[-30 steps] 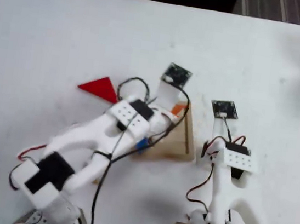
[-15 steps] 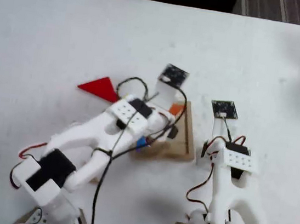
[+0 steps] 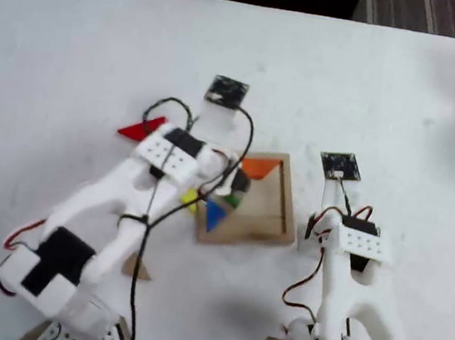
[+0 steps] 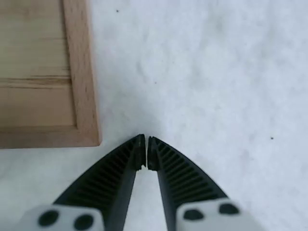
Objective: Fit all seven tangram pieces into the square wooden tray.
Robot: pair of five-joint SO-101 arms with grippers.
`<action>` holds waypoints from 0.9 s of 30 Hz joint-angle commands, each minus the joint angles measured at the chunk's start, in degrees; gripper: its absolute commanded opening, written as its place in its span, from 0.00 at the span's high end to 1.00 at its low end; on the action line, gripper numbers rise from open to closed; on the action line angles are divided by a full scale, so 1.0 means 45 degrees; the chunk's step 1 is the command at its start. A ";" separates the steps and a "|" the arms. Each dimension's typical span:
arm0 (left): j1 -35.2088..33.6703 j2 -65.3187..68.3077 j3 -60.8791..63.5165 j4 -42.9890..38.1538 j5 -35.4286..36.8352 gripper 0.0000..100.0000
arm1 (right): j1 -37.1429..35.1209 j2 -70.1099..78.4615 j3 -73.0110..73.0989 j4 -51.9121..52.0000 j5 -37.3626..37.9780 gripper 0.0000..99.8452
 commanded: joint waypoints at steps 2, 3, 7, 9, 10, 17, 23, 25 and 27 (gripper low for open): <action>-0.0889 -0.0967 -0.0059 0.0313 0.0117 0.69 | 0.0010 -0.0498 -0.0059 0.0068 0.0156 0.98; -0.0987 -0.0967 -0.0059 0.0313 0.0117 0.69 | 0.0010 -0.0498 -0.0059 0.0068 0.0156 0.98; -0.1026 -0.1006 -0.0059 0.0313 0.0117 0.69 | 0.0010 -0.0498 -0.0059 0.0068 0.0156 0.98; -0.0947 -0.1006 -0.0059 0.0313 0.0117 0.69 | 0.0010 -0.0498 -0.0059 0.0068 0.0156 0.98; -0.0928 -0.1006 -0.0059 0.0313 0.0117 0.69 | 0.0010 -0.0498 -0.0059 0.0068 0.0156 0.98; 0.0186 -0.0987 0.0176 0.0234 0.0176 0.69 | 0.0010 -0.0498 -0.0059 0.0068 0.0156 0.98; 0.1944 -0.1006 0.0625 0.0195 0.0176 0.69 | 0.0010 -0.0498 -0.0059 0.0049 0.0156 0.98; 0.2256 -0.0967 0.0625 0.0117 0.0176 0.69 | 0.0010 -0.0498 -0.0059 0.0049 0.0156 0.98; 0.2452 -0.0967 0.0723 -0.0156 0.0176 0.70 | 0.0010 -0.0498 -0.0059 0.0049 0.0156 0.98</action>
